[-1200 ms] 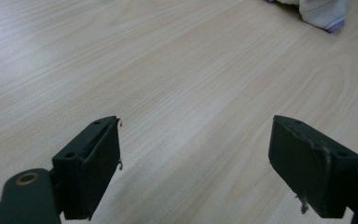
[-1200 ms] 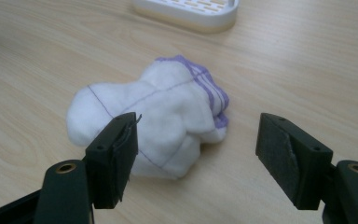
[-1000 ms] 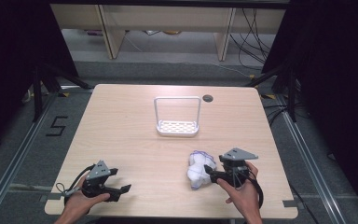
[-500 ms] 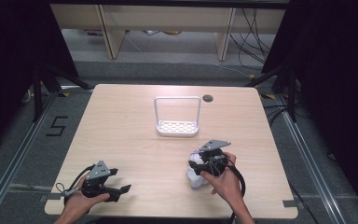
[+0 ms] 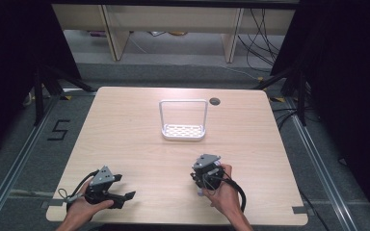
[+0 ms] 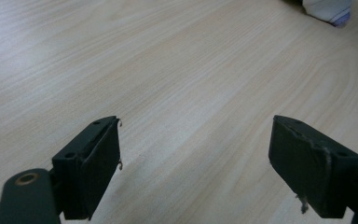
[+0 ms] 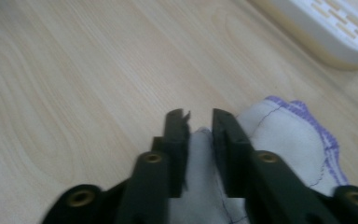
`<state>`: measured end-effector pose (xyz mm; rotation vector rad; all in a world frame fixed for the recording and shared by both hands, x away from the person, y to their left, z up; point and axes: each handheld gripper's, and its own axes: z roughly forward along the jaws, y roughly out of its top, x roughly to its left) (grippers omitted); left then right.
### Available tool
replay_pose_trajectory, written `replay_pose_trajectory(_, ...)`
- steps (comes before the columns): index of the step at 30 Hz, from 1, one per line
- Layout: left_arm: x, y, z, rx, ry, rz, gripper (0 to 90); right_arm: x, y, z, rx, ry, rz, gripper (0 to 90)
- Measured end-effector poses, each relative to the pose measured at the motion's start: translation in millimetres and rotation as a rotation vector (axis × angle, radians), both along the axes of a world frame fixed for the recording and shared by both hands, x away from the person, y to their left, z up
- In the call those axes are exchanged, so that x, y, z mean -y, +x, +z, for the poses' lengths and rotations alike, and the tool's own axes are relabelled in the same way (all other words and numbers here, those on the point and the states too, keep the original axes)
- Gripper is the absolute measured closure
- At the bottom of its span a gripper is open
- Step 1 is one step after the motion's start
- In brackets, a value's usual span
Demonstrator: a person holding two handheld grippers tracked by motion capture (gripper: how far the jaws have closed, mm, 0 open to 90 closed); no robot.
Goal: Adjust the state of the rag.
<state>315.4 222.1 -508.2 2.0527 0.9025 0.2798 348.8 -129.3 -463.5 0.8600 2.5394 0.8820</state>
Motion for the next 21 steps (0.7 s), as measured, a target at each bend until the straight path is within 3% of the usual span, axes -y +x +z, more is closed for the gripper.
replay_pose_trajectory(3, 0.1, 0.0, 0.0, 0.000, 0.000, -0.001, 15.8, 6.4, -2.6, 7.8, 0.005, 0.029, -0.010, 83.9)
replay_pose_trajectory(4, 0.1, -0.1, 0.2, -0.001, -0.001, -0.001, 15.9, 19.5, -7.1, 22.9, 0.012, 0.072, -0.007, 84.7)
replay_pose_trajectory(6, 0.2, -0.1, 0.1, -0.001, -0.001, 0.001, 15.8, 30.5, -11.1, 32.5, 0.039, 0.093, -0.027, 84.7)
replay_pose_trajectory(9, -0.5, 0.3, 0.8, 0.002, 0.012, -0.014, 15.8, 59.3, -14.7, 42.3, 0.053, 0.192, -0.051, 84.6)
replay_pose_trajectory(10, 1.6, -0.3, 0.0, 0.003, -0.009, -0.002, 15.9, 68.9, -15.4, 42.9, 0.041, 0.223, -0.068, 84.7)
replay_pose_trajectory(13, 2.4, -0.9, 1.0, 0.004, 0.016, -0.022, 15.9, 94.3, -16.0, 39.3, 0.045, 0.262, -0.111, 84.7)
replay_pose_trajectory(15, 5.2, -1.2, 0.2, 0.005, 0.004, -0.021, 15.9, 112.2, -18.6, 33.5, 0.026, 0.289, -0.156, 84.5)
replay_pose_trajectory(18, 9.1, -1.5, -0.1, -0.002, 0.013, -0.030, 15.9, 131.2, -23.2, 18.9, -0.010, 0.290, -0.217, 84.1)
replay_pose_trajectory(20, 13.9, -2.0, -0.4, -0.001, -0.003, -0.035, 16.2, 136.5, -22.3, 14.5, 0.009, 0.270, -0.216, 84.1)
replay_pose_trajectory(21, 18.4, -1.5, 0.4, -0.008, 0.000, -0.057, 16.4, 144.7, -23.4, 2.0, -0.029, 0.261, -0.266, 84.1)
